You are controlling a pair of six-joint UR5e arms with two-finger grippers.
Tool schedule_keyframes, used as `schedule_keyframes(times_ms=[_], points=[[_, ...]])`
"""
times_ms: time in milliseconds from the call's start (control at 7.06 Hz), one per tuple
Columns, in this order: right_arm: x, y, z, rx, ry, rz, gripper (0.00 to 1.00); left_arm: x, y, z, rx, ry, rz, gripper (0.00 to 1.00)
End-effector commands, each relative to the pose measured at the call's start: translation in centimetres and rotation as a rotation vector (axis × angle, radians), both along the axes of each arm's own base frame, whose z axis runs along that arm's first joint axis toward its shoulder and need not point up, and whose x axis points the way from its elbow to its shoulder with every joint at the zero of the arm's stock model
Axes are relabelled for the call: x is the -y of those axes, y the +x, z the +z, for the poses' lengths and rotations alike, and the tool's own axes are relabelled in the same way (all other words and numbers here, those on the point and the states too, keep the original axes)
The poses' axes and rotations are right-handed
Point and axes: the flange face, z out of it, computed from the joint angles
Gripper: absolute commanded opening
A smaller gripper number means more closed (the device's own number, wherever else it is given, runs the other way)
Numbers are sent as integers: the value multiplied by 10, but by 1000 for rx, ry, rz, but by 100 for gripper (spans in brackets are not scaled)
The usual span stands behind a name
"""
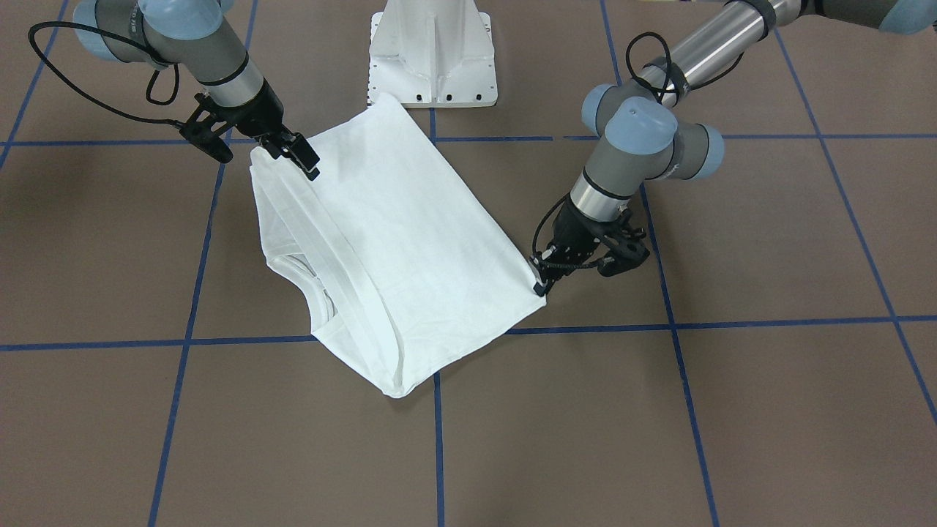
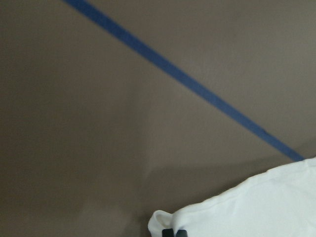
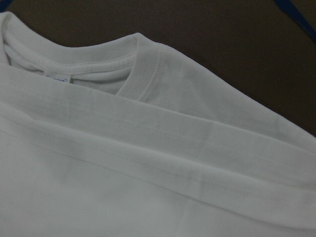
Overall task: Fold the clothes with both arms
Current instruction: 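Pull the shirt corner away from the robot with the left gripper to straighten it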
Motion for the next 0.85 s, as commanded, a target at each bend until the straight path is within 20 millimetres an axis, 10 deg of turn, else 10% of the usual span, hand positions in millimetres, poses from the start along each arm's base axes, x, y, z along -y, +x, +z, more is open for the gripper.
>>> schedule_keyframes(times_ms=[0, 709], points=[[10, -4, -13, 3, 57, 67, 100, 115, 8, -24, 6, 71, -108, 0], [4, -38, -23, -11, 93, 74, 100, 171, 29, -39, 85, 185, -92, 4]])
